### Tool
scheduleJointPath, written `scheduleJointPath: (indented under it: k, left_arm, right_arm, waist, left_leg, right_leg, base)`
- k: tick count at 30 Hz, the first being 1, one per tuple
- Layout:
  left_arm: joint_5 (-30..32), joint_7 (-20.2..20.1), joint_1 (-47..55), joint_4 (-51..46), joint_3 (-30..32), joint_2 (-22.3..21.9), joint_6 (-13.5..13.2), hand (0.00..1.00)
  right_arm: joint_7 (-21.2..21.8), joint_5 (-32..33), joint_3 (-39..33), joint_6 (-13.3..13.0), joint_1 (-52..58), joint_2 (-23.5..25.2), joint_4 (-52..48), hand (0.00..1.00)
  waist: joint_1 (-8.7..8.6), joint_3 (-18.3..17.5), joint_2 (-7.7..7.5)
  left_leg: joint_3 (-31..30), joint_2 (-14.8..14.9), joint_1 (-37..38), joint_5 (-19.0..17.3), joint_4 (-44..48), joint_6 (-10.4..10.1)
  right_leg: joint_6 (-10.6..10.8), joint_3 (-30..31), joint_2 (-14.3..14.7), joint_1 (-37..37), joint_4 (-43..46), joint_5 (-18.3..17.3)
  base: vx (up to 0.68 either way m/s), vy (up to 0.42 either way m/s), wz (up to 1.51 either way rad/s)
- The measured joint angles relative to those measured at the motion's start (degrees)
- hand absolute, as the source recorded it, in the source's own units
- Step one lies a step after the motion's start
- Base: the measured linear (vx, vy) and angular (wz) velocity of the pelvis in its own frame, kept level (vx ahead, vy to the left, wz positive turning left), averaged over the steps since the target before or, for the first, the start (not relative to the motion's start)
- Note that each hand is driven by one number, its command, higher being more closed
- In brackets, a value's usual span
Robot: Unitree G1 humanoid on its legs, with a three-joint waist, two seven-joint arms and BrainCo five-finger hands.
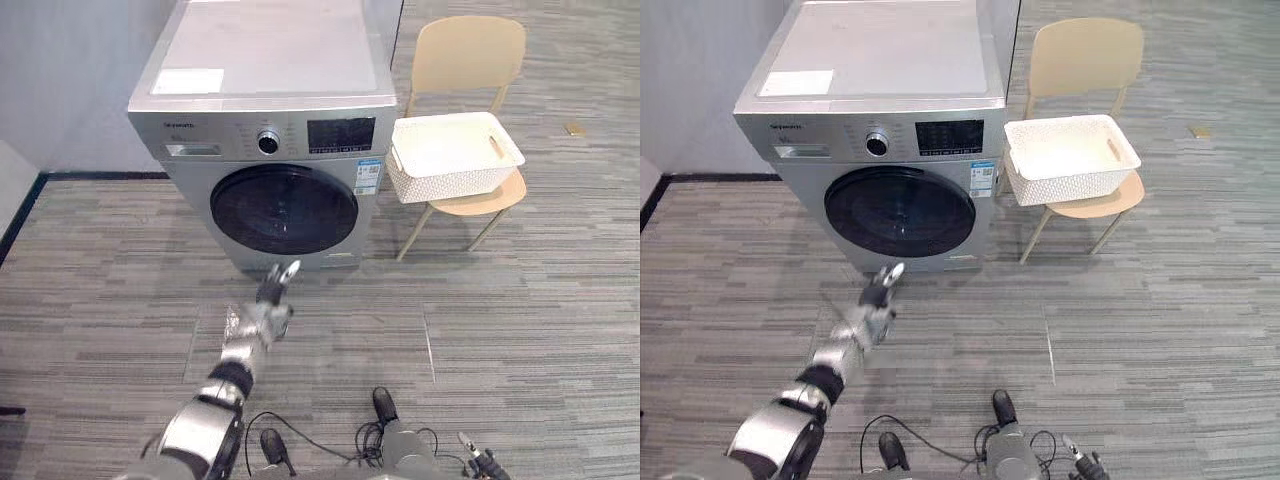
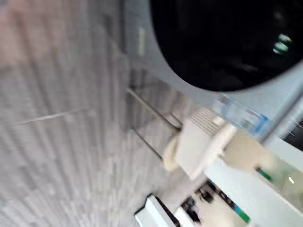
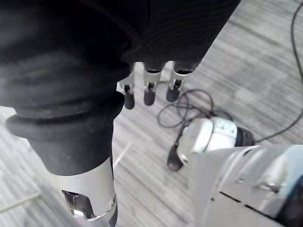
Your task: Pick up the laundry basket with both hands and put the clothes into the washing machine.
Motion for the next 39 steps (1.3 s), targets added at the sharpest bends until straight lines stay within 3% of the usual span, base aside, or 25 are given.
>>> scheduleJointPath:
  k: [3,6,8,9,11,16,19,22,23,24,25,26,27,28,29,31,33,37,39]
  left_arm:
    - [2.58,-1.08,6.37,3.66,1.98,-0.79,1.7,0.0]
    - [6.14,-2.46,14.11,4.54,16.57,-3.78,0.81,0.0]
    - [9.57,-3.34,22.06,6.8,27.49,-4.98,1.72,0.0]
    - [9.8,-3.33,23.6,7.38,28.97,-4.83,2.16,0.0]
    - [10.2,-3.25,29.32,8.35,33.18,-4.69,3.05,0.0]
    - [11.61,-3.22,34.57,8.48,34.89,-6.35,3.36,0.0]
    - [11.62,-3.19,34.6,8.9,32.79,-5.89,3.18,0.0]
    - [11.59,-2.99,33.3,8.77,31.03,-4.78,2.9,0.0]
    - [11.58,-2.78,32.69,8.0,30.17,-4.03,2.86,0.0]
    - [11.57,-2.59,32.39,7.67,29.74,-3.41,2.84,0.0]
    - [11.63,-1.96,31.29,7.1,27.5,-3.02,2.88,0.0]
    - [11.66,-1.91,30.89,7.09,27.21,-3.15,2.93,0.0]
    - [11.61,-1.86,30.7,6.2,26.53,-3.58,2.81,0.0]
    - [11.67,-1.71,30.76,5.0,26.13,-3.31,2.71,0.0]
    - [11.62,-1.08,30.64,4.36,26.46,-2.59,2.73,0.0]
    - [11.68,-0.78,30.54,3.75,27.4,-2.33,2.81,0.0]
    - [12.8,-0.76,30.28,3.81,28.16,-2.62,2.94,0.0]
    - [14.35,-0.74,28.66,3.66,30.96,-3.83,2.77,0.0]
    - [14.97,-0.58,28.59,3.41,33.93,-4.76,2.79,0.0]
  right_arm:
    - [0.92,-0.02,-1.62,0.25,0.24,0.08,2.14,0.0]
    - [0.91,-0.03,-3.8,0.46,-0.71,0.46,2.52,0.0]
    - [1.0,-0.03,-2.51,0.36,-0.53,0.47,2.67,0.0]
    - [1.07,-0.04,-2.26,0.3,-0.9,0.52,2.89,0.0]
    - [1.12,-0.1,-1.76,-0.29,-2.7,0.87,3.19,0.0]
    - [2.18,-1.11,1.43,-0.37,-5.04,0.65,6.6,0.0]
    - [2.04,-2.96,3.24,-0.18,-5.23,-0.37,9.61,0.0]
    - [1.92,-3.71,3.8,-0.01,-4.81,-0.36,11.02,0.0]
    - [1.76,-4.2,3.7,0.16,-4.52,-0.34,11.07,0.0]
    - [1.61,-4.2,3.54,0.18,-4.4,-0.19,11.07,0.0]
    - [1.07,-4.16,3.43,0.18,-4.02,-0.46,10.82,0.0]
    - [0.7,-4.04,3.34,-0.25,-4.0,-0.25,10.27,0.0]
    - [0.66,-3.86,3.47,-0.74,-3.14,-0.16,8.11,0.0]
    - [0.83,-2.98,4.14,-0.69,-3.25,-0.16,7.04,0.0]
    - [0.92,-2.16,5.21,-0.67,-4.35,1.17,6.47,0.0]
    - [0.92,-1.88,6.13,-0.95,-5.64,3.07,6.07,0.0]
    - [0.78,-0.24,6.49,-0.88,-4.99,2.91,3.89,0.0]
    - [-0.37,0.59,6.38,-0.85,-3.35,3.05,3.95,0.0]
    - [-0.41,0.58,6.76,-0.85,-3.15,3.0,3.99,0.0]
  waist:
    - [1.75,-1.06,-0.01]
    - [3.24,-1.57,0.11]
    - [4.61,-3.5,0.16]
    - [4.82,-3.95,0.02]
    - [7.49,-4.83,-0.03]
    - [9.56,-6.17,0.08]
    - [9.56,-7.13,-0.58]
    - [9.22,-7.22,-1.2]
    - [9.32,-7.18,-2.43]
    - [9.41,-7.24,-3.56]
    - [9.2,-5.99,-3.82]
    - [9.03,-5.82,-3.75]
    - [9.28,-5.87,-3.44]
    - [9.41,-5.59,-2.8]
    - [9.6,-4.95,-4.57]
    - [9.72,-4.33,-5.68]
    - [9.51,-4.3,-5.49]
    - [9.45,-4.18,-4.98]
    - [9.51,-4.17,-4.96]
  left_leg:
    - [-1.23,0.02,-0.58,0.04,0.0,0.05]
    - [-3.49,-0.17,-0.01,-0.07,0.01,0.15]
    - [-7.03,-0.15,0.63,-0.13,0.14,0.14]
    - [-7.63,-0.14,0.69,-0.14,0.26,0.13]
    - [-9.55,-0.45,1.1,-0.14,0.29,0.13]
    - [-15.63,-2.28,0.74,-0.23,-0.02,0.39]
    - [-18.42,-3.65,0.36,-0.36,-0.01,0.63]
    - [-22.59,-6.35,-0.11,-0.92,0.76,2.0]
    - [-24.77,-8.99,-1.63,-2.45,4.3,4.19]
    - [-25.59,-10.9,-2.92,-3.79,7.47,6.09]
    - [-28.43,-13.91,-5.55,-8.23,16.19,6.27]
    - [-30.08,-14.82,-5.92,-9.8,18.75,6.76]
    - [-32.73,-15.2,-5.54,-11.04,20.4,7.45]
    - [-35.72,-15.04,-4.23,-11.68,21.12,8.07]
    - [-37.68,-15.31,-3.47,-11.97,21.69,9.28]
    - [-39.27,-15.35,-2.45,-12.6,21.93,9.73]
    - [-41.62,-15.59,-1.36,-13.87,21.82,10.06]
    - [-45.95,-15.11,0.12,-17.59,22.53,10.08]
    - [-46.93,-14.3,0.12,-20.04,23.57,9.1]
  right_leg:
    - [-0.04,-1.18,-0.15,0.3,-0.26,-0.14]
    - [-0.27,-3.53,-0.55,2.82,-0.25,-1.11]
    - [-0.35,-7.21,-0.85,5.39,-0.06,-2.14]
    - [-0.49,-7.76,-0.86,5.83,-0.04,-2.37]
    - [-0.5,-9.87,-1.3,7.51,0.17,-3.13]
    - [0.05,-15.43,-3.1,10.56,0.92,-5.65]
    - [0.73,-17.79,-4.31,11.46,1.78,-7.06]
    - [0.95,-21.92,-6.88,12.69,4.95,-11.99]
    - [0.38,-24.25,-9.5,12.92,8.55,-15.21]
    - [0.17,-25.64,-11.45,13.16,10.26,-15.9]
    - [-0.21,-28.77,-14.65,14.73,20.03,-15.35]
    - [-2.96,-28.13,-15.8,12.88,27.04,-14.96]
    - [-9.2,-24.69,-16.06,8.88,37.21,-11.4]
    - [-12.23,-18.88,-14.94,4.34,47.48,-6.35]
    - [-8.48,-13.83,-12.42,-0.36,55.4,-8.96]
    - [-6.98,-10.69,-9.43,-5.46,59.43,-12.04]
    - [-4.23,-9.62,-5.93,-9.83,54.45,-14.28]
    - [-4.35,-6.7,-3.58,-6.84,26.79,-14.31]
    - [-4.4,-5.65,-3.36,-5.99,19.37,-14.08]
  base:
    - [0.04,-0.037,0.18]
    - [0.03,-0.011,0.38]
    - [0.1,-0.01,0.75]
    - [0.1,-0.011,0.6]
    - [0.06,-0.002,0.55]
    - [-0.02,0.021,0.6]
    - [0.0,0.032,0.51]
    - [0.05,0.049,0.81]
    - [0.08,0.11,0.95]
    - [0.16,0.167,1.64]
    - [0.11,0.151,1.6]
    - [0.13,0.187,1.78]
    - [0.15,0.132,1.41]
    - [0.25,0.112,1.34]
    - [0.32,0.052,1.01]
    - [0.23,0.029,0.56]
    - [0.16,-0.01,0.59]
    - [0.22,-0.138,0.66]
    - [0.31,-0.313,0.35]
